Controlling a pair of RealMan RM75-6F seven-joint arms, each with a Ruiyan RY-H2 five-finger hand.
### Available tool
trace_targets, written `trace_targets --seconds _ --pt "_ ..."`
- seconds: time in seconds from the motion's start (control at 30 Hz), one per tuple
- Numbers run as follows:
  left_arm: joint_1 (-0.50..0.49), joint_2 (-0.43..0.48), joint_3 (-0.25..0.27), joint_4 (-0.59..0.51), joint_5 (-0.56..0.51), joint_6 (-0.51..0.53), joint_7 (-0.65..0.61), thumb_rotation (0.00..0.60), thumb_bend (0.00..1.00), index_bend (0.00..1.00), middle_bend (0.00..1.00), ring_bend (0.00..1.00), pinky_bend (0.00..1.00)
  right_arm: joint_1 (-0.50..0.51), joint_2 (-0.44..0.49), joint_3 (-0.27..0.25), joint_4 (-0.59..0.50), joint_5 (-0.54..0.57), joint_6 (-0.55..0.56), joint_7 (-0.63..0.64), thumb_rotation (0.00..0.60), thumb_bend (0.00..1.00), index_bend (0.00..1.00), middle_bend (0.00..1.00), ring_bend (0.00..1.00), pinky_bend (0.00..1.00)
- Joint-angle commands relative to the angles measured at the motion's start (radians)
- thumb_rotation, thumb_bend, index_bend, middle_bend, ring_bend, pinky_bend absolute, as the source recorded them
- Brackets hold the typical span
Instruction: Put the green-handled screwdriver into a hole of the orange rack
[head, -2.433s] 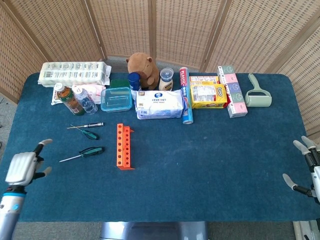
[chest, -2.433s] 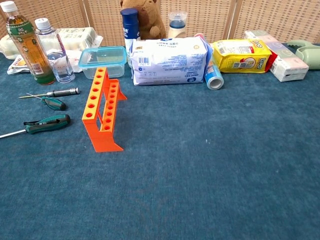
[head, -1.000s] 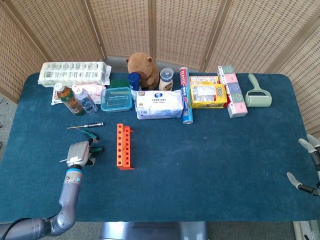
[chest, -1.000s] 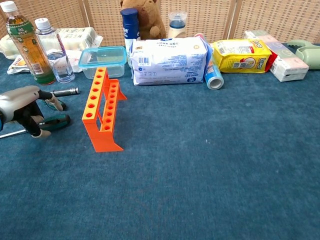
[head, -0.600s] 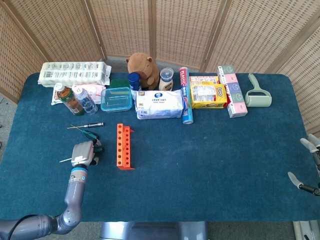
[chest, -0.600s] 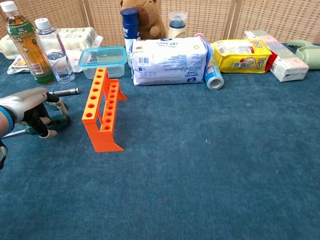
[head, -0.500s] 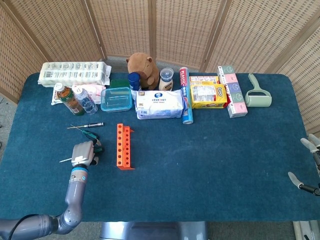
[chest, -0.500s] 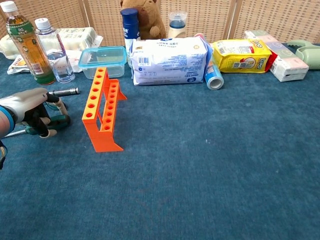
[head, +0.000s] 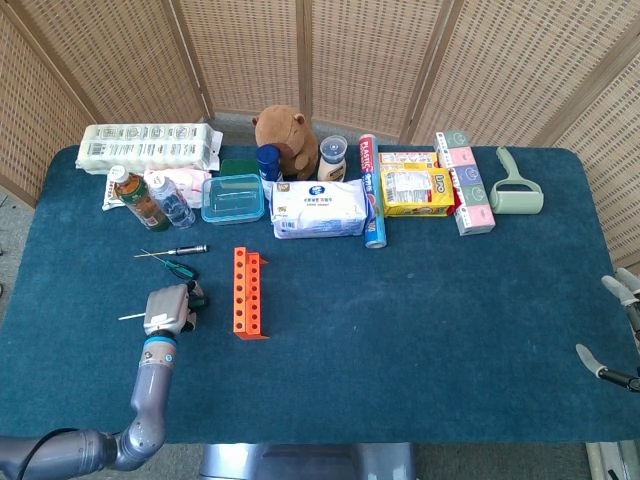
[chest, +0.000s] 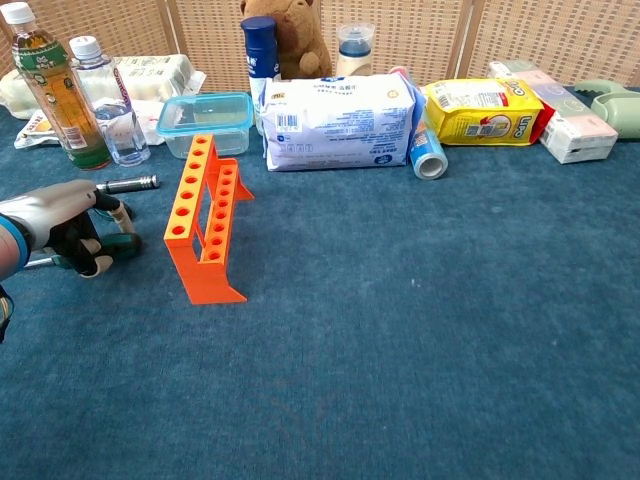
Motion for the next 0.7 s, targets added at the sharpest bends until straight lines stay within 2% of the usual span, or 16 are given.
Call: trace_targets --seconds 0.03,0.53,0.7 --pt "0.006 0.022 0.004 -0.034 0.012 0.007 -0.012 0.6 0.46 0.42 1.0 0.95 0.99 0.0 0.0 0.0 0.0 0.0 0.0 0.002 0.6 0.32 0.08 0.03 0.01 0.05" --pt "0.103 0.312 0.044 -0.401 0.224 0.08 -0.141 0.6 0.47 0.42 1.0 0.95 0.99 0.003 -0.005 -0.006 -0.007 -0.009 -0.006 -0.02 0.6 0.32 0.08 0.03 0.01 0.05" --pt "0.122 0.37 0.06 -0.475 0.271 0.095 -0.163 0.6 0.47 0.42 1.0 0.95 0.99 0.004 -0.007 -0.007 -0.01 -0.01 -0.007 -0.029 0.6 0.32 0.07 0.03 0.01 0.05"
